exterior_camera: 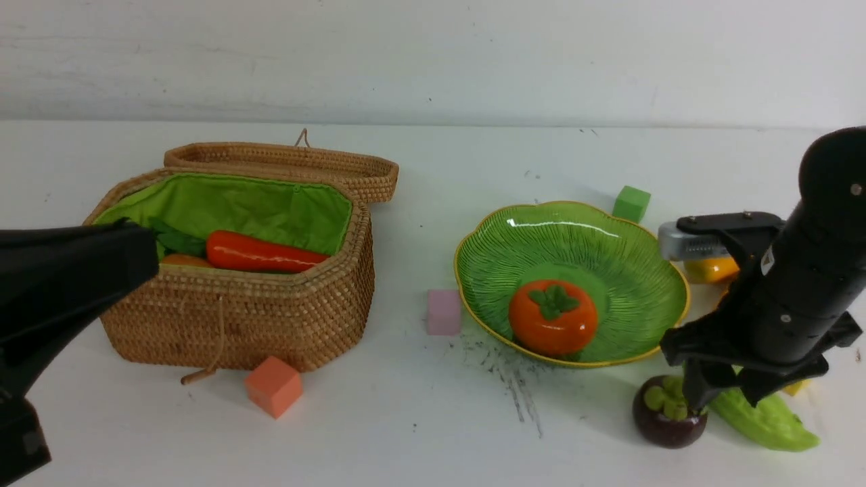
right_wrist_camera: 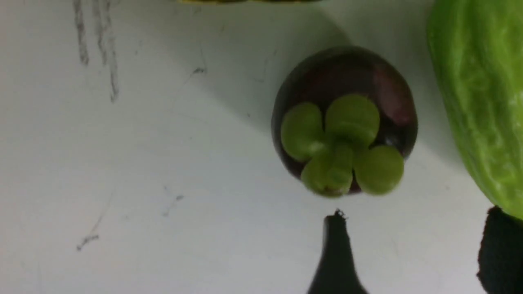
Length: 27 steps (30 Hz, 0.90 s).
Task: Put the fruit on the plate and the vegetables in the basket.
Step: Use the right arm to grab a mangosteen and put it into the right plate
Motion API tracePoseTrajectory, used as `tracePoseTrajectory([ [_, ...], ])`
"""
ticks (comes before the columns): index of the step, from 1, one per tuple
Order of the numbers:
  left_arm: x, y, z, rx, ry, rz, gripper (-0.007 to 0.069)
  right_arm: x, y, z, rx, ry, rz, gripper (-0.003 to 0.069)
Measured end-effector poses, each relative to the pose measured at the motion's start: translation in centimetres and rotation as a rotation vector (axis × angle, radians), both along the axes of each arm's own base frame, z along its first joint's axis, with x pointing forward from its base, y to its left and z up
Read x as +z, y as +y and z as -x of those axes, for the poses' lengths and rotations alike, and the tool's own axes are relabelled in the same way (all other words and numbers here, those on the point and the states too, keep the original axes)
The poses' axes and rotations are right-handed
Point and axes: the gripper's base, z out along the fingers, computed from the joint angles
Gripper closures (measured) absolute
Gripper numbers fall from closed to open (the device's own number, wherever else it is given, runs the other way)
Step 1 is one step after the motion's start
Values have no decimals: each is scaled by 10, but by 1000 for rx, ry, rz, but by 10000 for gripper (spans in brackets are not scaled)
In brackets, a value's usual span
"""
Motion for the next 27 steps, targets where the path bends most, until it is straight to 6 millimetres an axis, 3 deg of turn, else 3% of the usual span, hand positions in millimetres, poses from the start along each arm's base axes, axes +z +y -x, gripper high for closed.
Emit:
tracePoseTrajectory([
  [8, 0, 0, 0, -2, 4, -1, 638, -8, 8, -9, -46, -22, -84, 97],
  [16, 0, 0, 0, -3, 5, 1, 638, -10, 7, -11, -42, -32, -72, 94],
  [27, -1, 0, 0, -6, 11, -1, 637, -39, 10, -22, -49, 24, -52, 79],
])
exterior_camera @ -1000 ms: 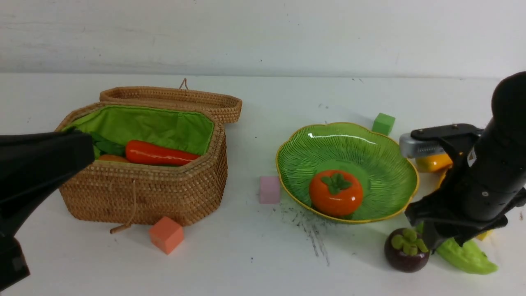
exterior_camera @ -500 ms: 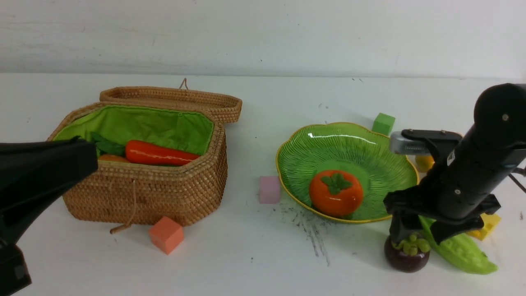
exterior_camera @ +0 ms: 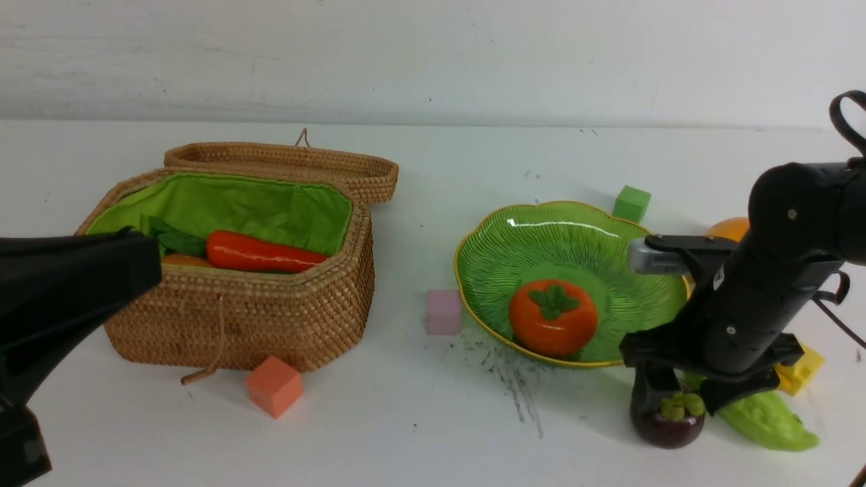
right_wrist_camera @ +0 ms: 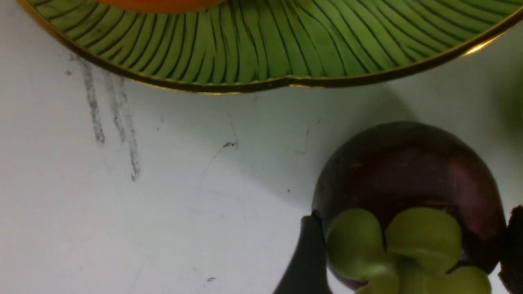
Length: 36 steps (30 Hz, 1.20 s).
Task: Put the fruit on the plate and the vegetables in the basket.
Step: Use the right arm to grab a mangosteen and put it into the right plate
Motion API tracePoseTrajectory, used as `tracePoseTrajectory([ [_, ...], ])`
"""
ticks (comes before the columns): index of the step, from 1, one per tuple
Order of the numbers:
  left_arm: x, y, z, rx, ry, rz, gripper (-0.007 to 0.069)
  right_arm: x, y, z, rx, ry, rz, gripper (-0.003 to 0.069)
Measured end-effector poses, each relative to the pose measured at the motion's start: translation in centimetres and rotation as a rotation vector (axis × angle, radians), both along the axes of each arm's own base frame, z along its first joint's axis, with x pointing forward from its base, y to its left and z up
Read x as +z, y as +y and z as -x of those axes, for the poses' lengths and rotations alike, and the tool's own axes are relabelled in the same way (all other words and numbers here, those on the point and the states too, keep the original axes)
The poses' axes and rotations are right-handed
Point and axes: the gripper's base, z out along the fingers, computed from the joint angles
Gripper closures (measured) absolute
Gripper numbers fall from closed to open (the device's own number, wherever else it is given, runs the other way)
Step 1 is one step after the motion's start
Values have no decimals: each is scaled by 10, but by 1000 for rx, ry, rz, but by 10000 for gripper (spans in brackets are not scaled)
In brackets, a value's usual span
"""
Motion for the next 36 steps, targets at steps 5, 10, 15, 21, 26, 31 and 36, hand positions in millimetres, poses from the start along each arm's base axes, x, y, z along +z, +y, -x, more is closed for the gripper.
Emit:
tracePoseTrajectory([
  [5, 0, 0, 0, -1, 1, -1, 637, -5, 1, -4, -3, 5, 2, 77],
  [10, 0, 0, 0, -2, 3, -2, 637, -10, 2, -5, -10, 17, -5, 68],
  [15, -1, 0, 0, -5, 8, -5, 636, -15, 5, -7, -3, 24, -2, 64],
  [21, -1, 0, 1, -7, 12, -6, 634, -21, 9, -9, 9, 30, 8, 58],
  [26, -1, 0, 1, -8, 12, -7, 630, -23, 10, -10, 26, 28, 15, 76],
  [31, -1, 0, 1, -8, 12, -8, 627, -22, 10, -9, 32, 29, 17, 75],
  [36, -1, 0, 0, -9, -16, -31, 624, -9, 7, 2, 53, 65, 22, 76],
])
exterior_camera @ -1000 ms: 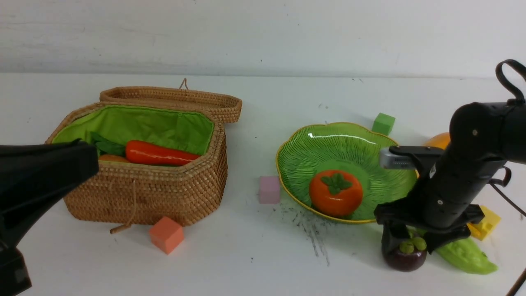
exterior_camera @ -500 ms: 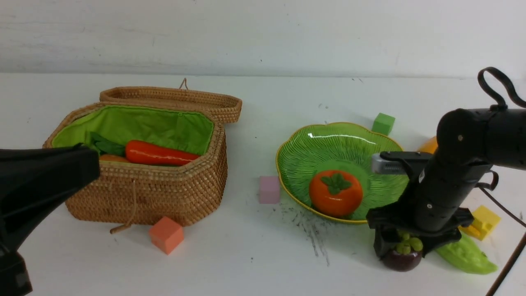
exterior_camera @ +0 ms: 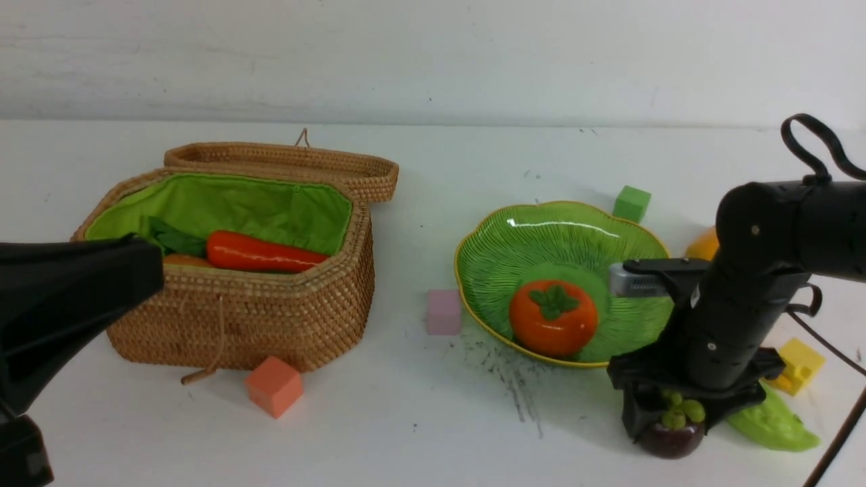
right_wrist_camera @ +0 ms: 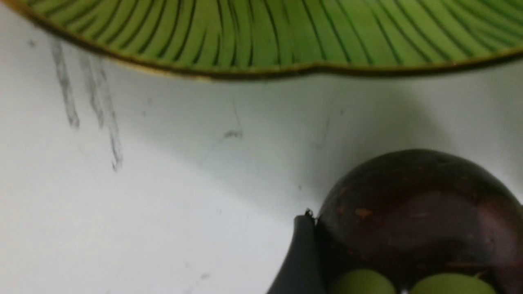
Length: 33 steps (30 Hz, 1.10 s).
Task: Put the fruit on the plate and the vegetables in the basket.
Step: Use the right arm to grab a mangosteen and put it into the right plate
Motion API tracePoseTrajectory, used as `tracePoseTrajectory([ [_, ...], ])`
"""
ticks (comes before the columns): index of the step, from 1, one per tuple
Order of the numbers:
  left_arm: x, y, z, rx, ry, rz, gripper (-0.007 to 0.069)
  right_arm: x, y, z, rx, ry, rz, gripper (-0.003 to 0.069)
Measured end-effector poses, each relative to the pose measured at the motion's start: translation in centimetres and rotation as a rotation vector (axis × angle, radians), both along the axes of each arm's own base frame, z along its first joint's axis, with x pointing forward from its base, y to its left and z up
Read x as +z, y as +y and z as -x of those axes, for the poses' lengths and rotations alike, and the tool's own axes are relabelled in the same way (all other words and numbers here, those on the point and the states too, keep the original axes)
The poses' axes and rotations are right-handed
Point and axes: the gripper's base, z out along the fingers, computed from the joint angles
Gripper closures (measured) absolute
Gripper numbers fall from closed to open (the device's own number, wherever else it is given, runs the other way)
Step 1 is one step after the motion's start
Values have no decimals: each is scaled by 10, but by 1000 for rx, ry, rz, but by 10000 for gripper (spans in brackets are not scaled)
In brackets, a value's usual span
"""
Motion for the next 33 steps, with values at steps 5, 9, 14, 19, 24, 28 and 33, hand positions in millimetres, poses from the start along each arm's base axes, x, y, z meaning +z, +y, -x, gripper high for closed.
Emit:
tracePoseTrajectory([
  [5, 0, 0, 0, 1, -10, -6, 625, 45, -5, 17, 8, -84, -28, 76],
  [9, 0, 0, 0, 1, -10, -5, 625, 81, -6, 13, -6, -324, -70, 76],
  [14, 1, 0, 0, 1, -12, -7, 622, 80, -7, -21, -45, -584, -93, 76],
  [19, 1, 0, 0, 1, -12, -7, 621, 39, -4, -46, -39, -583, -59, 76],
  [24, -1, 0, 0, -6, -2, -14, 620, 23, -3, -52, -33, -533, -41, 53],
  [28, -1, 0, 1, -10, 5, -18, 619, 33, -3, -52, -32, -539, -43, -17],
  [33, -2, -1, 1, -14, 12, -22, 618, 63, -6, -41, -27, -548, -51, 9],
])
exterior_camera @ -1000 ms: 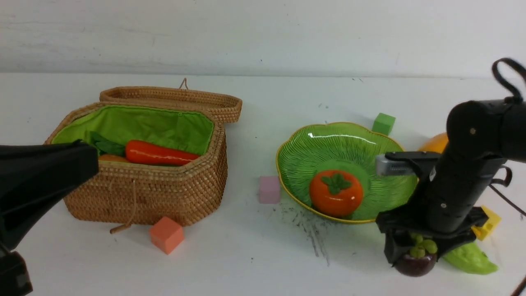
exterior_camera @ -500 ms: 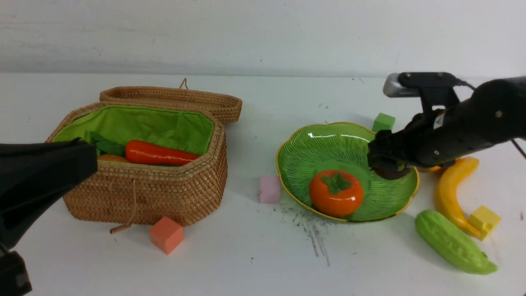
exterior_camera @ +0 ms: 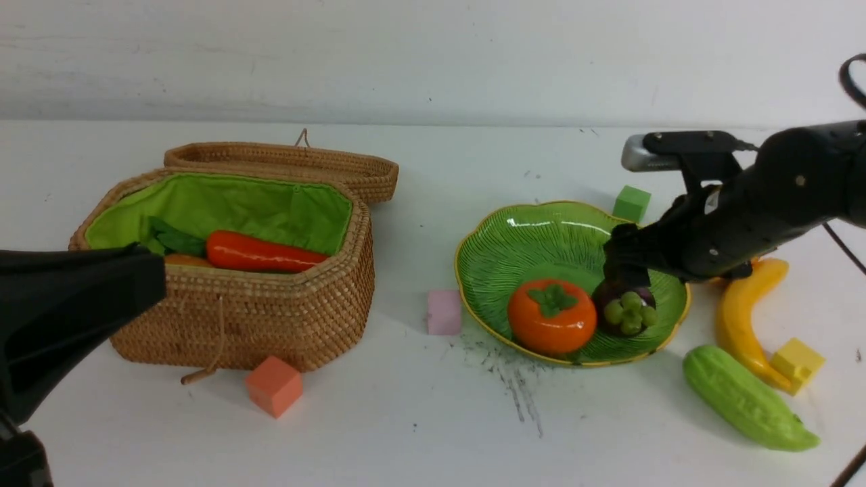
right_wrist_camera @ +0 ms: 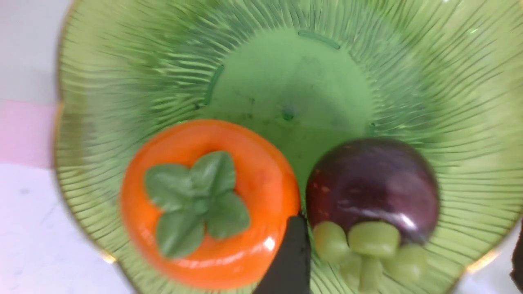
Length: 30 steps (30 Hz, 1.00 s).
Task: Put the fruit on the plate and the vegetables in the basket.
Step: Use the right arm to grab a mangosteen and put it into the right plate, then take a chayote with your right arm and place it on the basket on the left.
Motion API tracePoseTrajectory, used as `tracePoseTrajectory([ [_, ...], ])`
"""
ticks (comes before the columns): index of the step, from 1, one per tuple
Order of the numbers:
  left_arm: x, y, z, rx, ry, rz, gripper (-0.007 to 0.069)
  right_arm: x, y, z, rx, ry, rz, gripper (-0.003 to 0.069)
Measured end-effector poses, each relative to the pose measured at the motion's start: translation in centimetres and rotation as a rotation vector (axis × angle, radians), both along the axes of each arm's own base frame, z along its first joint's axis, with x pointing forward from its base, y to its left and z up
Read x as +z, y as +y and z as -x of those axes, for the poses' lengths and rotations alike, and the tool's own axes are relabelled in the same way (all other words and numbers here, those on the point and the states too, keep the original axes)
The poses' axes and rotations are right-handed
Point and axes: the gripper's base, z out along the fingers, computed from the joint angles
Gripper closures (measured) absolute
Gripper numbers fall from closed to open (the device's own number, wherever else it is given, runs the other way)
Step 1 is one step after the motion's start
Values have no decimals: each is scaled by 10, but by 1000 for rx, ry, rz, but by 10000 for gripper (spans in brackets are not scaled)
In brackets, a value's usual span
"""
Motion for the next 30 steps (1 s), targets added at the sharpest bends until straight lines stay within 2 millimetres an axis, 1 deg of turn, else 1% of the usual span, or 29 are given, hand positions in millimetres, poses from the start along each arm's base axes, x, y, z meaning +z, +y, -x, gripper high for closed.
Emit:
tracePoseTrajectory([
  [3, -1, 0, 0, -3, 5, -3, 617, 24, -2, 10, 6, -9, -3, 60],
  [6, -1, 0, 0, -5, 9, -6, 617, 47, -8, 27, 32, 2, 36, 144],
  [10, -1, 0, 0, -6, 10, -6, 615, 72, -21, 58, 101, 51, 163, 321],
  [11, -1, 0, 0, -6, 10, -6, 615, 73, -23, 61, 105, 63, 178, 339],
  [12, -1, 0, 0, -6, 10, -6, 615, 74, -27, 69, 111, 101, 213, 381],
  [13, -1, 0, 1, -6, 10, -7, 615, 69, -34, 81, 118, 185, 270, 429],
  [15, -1, 0, 1, -8, 13, -8, 613, 59, -38, 88, 128, 249, 308, 447],
  [16, -2, -1, 1, -11, 18, -11, 613, 50, -39, 91, 142, 269, 331, 441],
  [17, -3, -1, 1, -15, 25, -16, 612, 39, -40, 90, 156, 272, 346, 412],
  [19, -3, -1, 2, -20, 33, -21, 610, 28, -39, 87, 168, 263, 354, 360],
  [20, -4, -1, 2, -22, 36, -23, 609, 22, -39, 86, 174, 265, 359, 323],
  [21, -4, -1, 2, -26, 43, -27, 608, 14, -38, 80, 181, 246, 363, 262],
  [24, -5, -2, 3, -32, 53, -33, 607, -5, -35, 66, 191, 226, 368, 114],
  [26, -6, -2, 3, -33, 55, -34, 607, -19, -35, 55, 193, 227, 367, 47],
  [28, -6, -2, 3, -35, 58, -36, 606, -31, -35, 48, 195, 238, 368, 20],
  [30, -6, -2, 3, -35, 58, -36, 606, -45, -33, 42, 203, 261, 370, 15],
])
